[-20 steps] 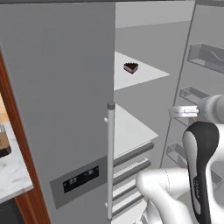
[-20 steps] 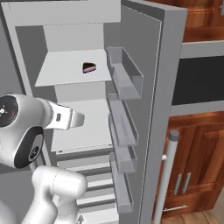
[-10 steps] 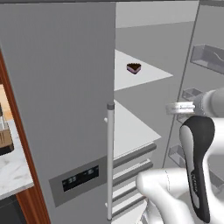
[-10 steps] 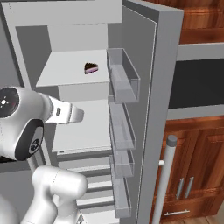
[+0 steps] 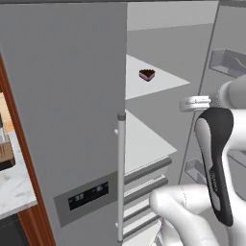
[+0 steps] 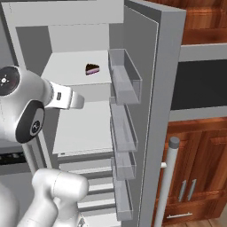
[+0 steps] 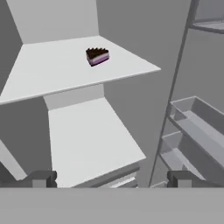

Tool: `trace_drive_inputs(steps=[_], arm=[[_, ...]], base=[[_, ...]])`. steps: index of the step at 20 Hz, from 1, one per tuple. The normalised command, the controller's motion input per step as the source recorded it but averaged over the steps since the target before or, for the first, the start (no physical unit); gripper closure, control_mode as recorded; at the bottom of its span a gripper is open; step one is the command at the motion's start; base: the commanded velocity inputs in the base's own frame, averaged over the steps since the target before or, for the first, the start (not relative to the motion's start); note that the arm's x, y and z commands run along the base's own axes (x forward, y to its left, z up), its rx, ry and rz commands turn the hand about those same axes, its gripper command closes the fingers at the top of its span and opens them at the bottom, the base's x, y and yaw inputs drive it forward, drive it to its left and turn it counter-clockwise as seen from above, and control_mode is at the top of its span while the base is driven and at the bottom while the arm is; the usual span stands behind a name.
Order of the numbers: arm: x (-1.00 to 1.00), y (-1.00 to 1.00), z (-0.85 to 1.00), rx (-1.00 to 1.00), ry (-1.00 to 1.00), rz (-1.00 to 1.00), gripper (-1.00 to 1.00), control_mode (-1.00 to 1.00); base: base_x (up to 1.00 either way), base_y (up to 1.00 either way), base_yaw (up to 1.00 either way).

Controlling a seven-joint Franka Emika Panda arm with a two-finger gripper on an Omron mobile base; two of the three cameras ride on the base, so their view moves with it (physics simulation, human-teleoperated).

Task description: Take the cake and cupcake from the fridge and place them on the empty tray on the dining counter.

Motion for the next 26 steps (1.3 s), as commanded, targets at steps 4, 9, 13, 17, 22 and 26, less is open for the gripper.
trace_drive_inputs(steps=[4,9,13,17,22,26], arm=[[0.54,0.18,0.06,0.00,-0.11,0.06,-1.00,-1.00],[0.60,0.20,0.17,-0.01,-0.01,0.00,-1.00,-1.00],[0.46,0.05,0.10,-0.01,-0.01,0.00,-1.00,-1.00],[0.52,0.00,0.04,0.00,0.00,0.00,-1.00,-1.00],[0.57,0.00,0.00,0.00,0.00,0.00,-1.00,-1.00],[0.60,0.00,0.00,0.00,0.00,0.00,-1.00,-1.00]], base=[[0.00,0.00,0.00],[0.00,0.00,0.00],[0.00,0.00,0.00],[0.00,0.00,0.00],[0.00,0.00,0.00],[0.00,0.00,0.00]])
